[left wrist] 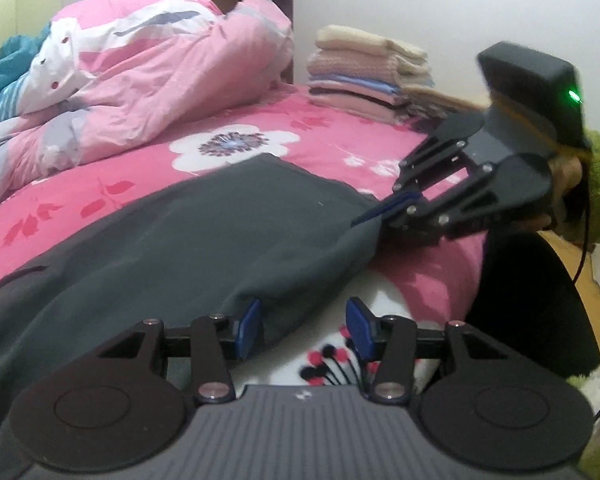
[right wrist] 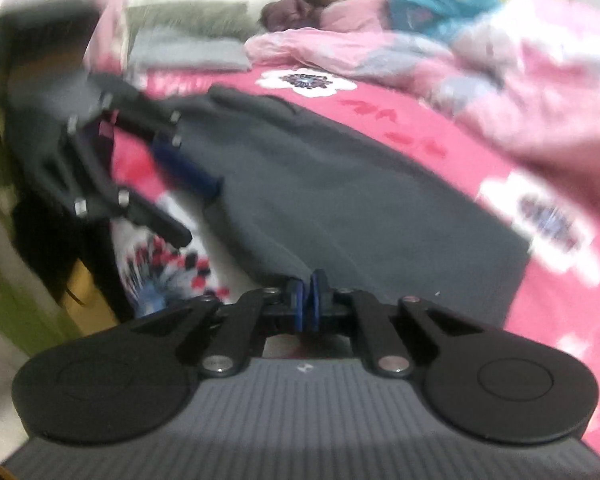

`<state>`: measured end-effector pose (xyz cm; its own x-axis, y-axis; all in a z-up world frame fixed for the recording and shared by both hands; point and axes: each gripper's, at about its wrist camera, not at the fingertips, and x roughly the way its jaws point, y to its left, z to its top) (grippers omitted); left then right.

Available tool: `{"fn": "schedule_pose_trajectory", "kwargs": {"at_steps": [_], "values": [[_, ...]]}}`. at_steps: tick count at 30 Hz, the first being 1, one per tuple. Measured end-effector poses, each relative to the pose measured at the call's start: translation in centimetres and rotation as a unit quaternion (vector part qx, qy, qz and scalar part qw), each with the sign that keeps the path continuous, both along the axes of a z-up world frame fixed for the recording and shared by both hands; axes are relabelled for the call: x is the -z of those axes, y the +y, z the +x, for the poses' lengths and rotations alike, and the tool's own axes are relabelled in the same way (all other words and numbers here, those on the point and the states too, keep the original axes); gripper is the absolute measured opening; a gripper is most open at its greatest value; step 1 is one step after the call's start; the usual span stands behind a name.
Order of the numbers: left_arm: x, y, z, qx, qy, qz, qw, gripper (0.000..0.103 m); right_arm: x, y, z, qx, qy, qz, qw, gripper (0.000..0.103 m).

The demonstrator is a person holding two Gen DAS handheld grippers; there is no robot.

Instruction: Fold clothes

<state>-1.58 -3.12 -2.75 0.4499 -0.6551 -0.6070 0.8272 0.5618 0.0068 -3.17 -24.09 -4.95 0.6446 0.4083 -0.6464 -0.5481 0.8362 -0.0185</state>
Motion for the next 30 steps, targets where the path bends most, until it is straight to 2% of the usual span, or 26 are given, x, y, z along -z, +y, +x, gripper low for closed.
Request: {"fn": "schedule_pose_trajectory", "kwargs": {"at_steps": [4,8,10,13,17,19,21,23,27,28,30], "values": [[-0.3,0.3,1.9,-0.012,0.006,-0.013,0.9998,0.049,0.0,-3.4,4.2,0.01,0.081,0.095,0.992,0.003],[-0.4,0.4,3.6,-0.017,0.02,-0.035,0.999,0.049,0.3,-6.6,8.5,0.019,0.163,0.18,0.97,0.003],[-0.2,0.2,4.4,-0.023,0.021,-0.037,0.9988,0.049,1.4,-7.2,10.3,0.016,0.207,0.196,0.958,0.004],[0.1,-0.1,5.3,-0.03,0.025,-0.04,0.9984,0.049,3.1,-7.6,12.0,0.021,0.248,0.211,0.945,0.005],[1.6,-1.4,6.1,-0.047,0.022,-0.008,0.9986,0.049,4.0,-8.3,12.5,0.029,0.266,0.244,0.932,0.006],[2.5,-1.9,6.6,-0.059,0.03,0.008,0.9978,0.045,3.9,-8.9,12.1,0.04,0.262,0.252,0.931,0.013],[3.1,-2.0,7.3,-0.072,0.046,0.01,0.9963,0.043,2.9,-10.1,11.5,0.058,0.245,0.251,0.935,0.033],[3.0,-1.8,7.6,-0.076,0.056,0.002,0.9956,0.043,1.1,-11.7,10.1,0.097,0.207,0.245,0.942,0.043],[2.9,-1.5,7.8,-0.079,0.064,-0.003,0.9948,0.043,-3.8,-14.8,5.3,0.206,0.084,0.24,0.945,0.043],[2.9,-1.5,7.8,-0.08,0.063,-0.002,0.9948,0.043,-5.1,-14.8,3.4,0.22,0.044,0.241,0.944,0.043],[2.8,-1.6,7.8,-0.081,0.062,0.001,0.9948,0.043,-6.7,-13.0,0.4,0.209,-0.005,0.231,0.95,0.041]]}}
